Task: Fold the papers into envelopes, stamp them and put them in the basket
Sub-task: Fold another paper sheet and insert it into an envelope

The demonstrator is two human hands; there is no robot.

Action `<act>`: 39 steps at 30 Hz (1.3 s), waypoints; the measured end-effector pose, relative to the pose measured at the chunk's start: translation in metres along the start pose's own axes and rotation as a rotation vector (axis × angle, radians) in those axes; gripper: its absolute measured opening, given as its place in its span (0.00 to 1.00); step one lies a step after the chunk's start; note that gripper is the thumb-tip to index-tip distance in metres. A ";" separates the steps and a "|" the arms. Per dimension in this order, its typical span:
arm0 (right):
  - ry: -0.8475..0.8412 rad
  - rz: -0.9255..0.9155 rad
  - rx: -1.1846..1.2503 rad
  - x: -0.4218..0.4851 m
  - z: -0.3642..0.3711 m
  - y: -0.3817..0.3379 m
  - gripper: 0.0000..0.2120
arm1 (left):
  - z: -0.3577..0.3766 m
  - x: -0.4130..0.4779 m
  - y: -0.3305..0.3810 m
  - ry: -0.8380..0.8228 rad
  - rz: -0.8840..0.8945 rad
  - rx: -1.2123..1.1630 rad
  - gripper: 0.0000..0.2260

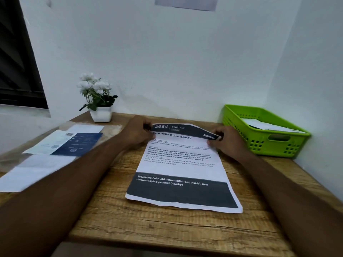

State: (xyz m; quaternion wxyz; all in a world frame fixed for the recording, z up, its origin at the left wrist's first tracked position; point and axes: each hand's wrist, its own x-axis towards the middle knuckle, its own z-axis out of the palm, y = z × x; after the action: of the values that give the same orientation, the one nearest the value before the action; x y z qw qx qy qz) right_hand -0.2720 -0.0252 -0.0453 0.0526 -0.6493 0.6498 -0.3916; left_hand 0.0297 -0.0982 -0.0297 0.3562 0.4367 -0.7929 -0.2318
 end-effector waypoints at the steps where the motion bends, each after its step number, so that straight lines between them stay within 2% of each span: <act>1: -0.001 -0.017 0.001 -0.001 -0.001 -0.002 0.09 | 0.000 0.000 0.000 0.002 -0.002 -0.003 0.10; 3: 0.006 -0.045 0.023 -0.003 -0.002 -0.007 0.12 | -0.001 -0.001 0.000 0.012 -0.009 -0.010 0.09; 7: -0.064 -0.087 0.080 -0.004 -0.001 -0.006 0.10 | -0.002 -0.002 0.002 -0.021 -0.005 -0.032 0.07; 12: -0.082 -0.127 0.076 -0.001 0.002 0.003 0.15 | -0.001 -0.004 0.003 -0.064 0.015 -0.010 0.07; 16: -0.153 -0.146 0.084 -0.004 -0.001 0.000 0.16 | -0.006 -0.003 0.000 -0.097 0.062 0.036 0.15; 21: -0.229 -0.088 0.132 -0.007 -0.006 -0.005 0.17 | -0.007 0.000 -0.004 -0.092 0.031 0.013 0.20; 26: -0.266 -0.113 0.081 -0.007 -0.007 -0.006 0.26 | -0.006 -0.002 0.001 -0.122 0.011 -0.087 0.04; 27: -0.275 -0.113 0.078 -0.007 -0.008 -0.006 0.27 | -0.006 -0.002 0.001 -0.146 0.006 -0.077 0.07; 29: -0.295 -0.088 0.081 -0.006 -0.009 -0.004 0.26 | -0.006 -0.001 0.000 -0.193 0.020 -0.025 0.14; 31: -0.318 -0.085 0.060 -0.005 -0.009 -0.005 0.20 | -0.006 -0.001 0.001 -0.242 0.034 0.049 0.19; 34: -0.366 -0.098 0.052 -0.007 -0.011 -0.010 0.06 | -0.006 -0.003 0.003 -0.287 0.014 0.064 0.22; 35: -0.391 -0.081 0.039 -0.007 -0.013 -0.012 0.06 | -0.006 -0.003 0.002 -0.290 0.006 0.060 0.22; 39: -0.475 -0.068 -0.120 -0.008 -0.015 -0.016 0.24 | -0.009 -0.002 0.002 -0.362 -0.042 0.059 0.25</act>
State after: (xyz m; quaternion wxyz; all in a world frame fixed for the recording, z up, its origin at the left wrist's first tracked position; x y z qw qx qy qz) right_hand -0.2666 -0.0088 -0.0294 0.1522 -0.7467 0.6190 -0.1902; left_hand 0.0363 -0.0957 -0.0228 0.1897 0.4145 -0.8413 -0.2905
